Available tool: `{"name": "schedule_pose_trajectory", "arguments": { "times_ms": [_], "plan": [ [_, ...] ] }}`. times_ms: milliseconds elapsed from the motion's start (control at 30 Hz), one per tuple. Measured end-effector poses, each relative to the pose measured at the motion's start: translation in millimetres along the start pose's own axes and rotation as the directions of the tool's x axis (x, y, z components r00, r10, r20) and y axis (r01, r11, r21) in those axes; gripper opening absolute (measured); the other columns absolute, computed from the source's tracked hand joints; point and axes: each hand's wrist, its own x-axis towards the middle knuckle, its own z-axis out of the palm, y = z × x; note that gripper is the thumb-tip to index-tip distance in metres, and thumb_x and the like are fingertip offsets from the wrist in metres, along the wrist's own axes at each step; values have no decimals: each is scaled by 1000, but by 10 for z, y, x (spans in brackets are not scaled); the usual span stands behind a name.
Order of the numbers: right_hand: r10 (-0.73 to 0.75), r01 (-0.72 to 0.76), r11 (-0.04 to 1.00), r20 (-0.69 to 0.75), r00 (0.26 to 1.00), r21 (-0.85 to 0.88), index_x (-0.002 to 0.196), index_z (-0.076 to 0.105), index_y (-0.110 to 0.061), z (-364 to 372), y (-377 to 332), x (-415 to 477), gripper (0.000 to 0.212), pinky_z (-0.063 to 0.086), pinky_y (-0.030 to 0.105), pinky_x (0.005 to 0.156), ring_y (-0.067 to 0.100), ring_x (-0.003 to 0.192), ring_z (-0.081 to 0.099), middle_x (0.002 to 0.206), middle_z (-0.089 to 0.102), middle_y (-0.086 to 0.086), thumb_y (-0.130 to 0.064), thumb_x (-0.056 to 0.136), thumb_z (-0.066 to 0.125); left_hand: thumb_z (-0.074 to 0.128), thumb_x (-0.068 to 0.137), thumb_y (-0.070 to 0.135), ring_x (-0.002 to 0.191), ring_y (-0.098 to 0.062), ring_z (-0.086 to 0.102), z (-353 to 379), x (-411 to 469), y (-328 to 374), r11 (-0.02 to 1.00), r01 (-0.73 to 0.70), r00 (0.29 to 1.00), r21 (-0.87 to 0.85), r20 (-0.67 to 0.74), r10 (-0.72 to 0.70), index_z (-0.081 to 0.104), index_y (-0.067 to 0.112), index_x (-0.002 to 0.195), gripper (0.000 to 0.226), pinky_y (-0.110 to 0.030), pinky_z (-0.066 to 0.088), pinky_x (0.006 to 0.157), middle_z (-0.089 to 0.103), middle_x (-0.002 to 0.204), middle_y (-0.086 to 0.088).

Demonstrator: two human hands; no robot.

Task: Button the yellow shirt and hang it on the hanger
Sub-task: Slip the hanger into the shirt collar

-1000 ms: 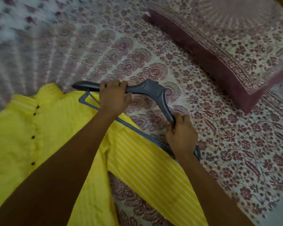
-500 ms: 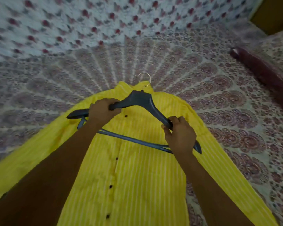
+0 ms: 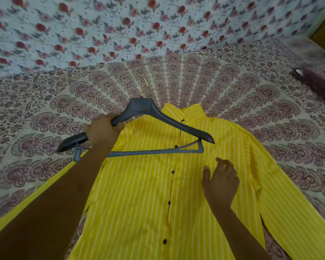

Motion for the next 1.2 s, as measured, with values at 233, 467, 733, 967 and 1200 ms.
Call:
{"name": "schedule_pose_trajectory", "arguments": {
  "times_ms": [233,467,733,967,1200],
  "plan": [
    [-107,112,994,396,912,10,119,54,-7,460,-218,420,43,43,46,88,37,110,52,123,51,18,-27,82,64,62,82,34,90,-37,57,189,330,45,999,49,997,18,-56,-48,64,20,103,24,-48,36,89,63,84,-15],
    [-20,54,996,385,923,-76,124,45,-4,833,-523,827,66,39,44,89,34,115,45,126,45,16,-48,78,63,62,82,31,87,-35,59,307,594,26,1000,23,998,-12,-50,-23,65,21,102,22,-46,36,90,65,82,-15],
    [-3,23,998,367,930,-52,112,50,-4,963,-640,953,34,41,36,64,34,95,59,106,60,15,-31,92,48,60,82,31,91,-36,57,206,619,-186,996,78,996,-35,-35,-79,63,21,104,24,-45,34,92,64,86,-15],
    [294,-382,836,265,918,395,98,52,1,698,-473,1034,16,31,33,64,40,87,57,85,58,23,-11,88,48,61,82,30,86,-35,60,-52,499,-407,995,94,995,-17,-38,-94,65,19,96,18,-50,41,94,54,73,-7],
    [516,-510,562,205,832,651,95,50,-5,399,-348,1169,9,35,33,71,29,84,51,87,57,11,-10,92,43,61,83,31,89,-39,59,-98,328,-381,997,83,997,13,-8,-82,65,18,102,23,-52,38,95,65,84,-19]
  ]
}}
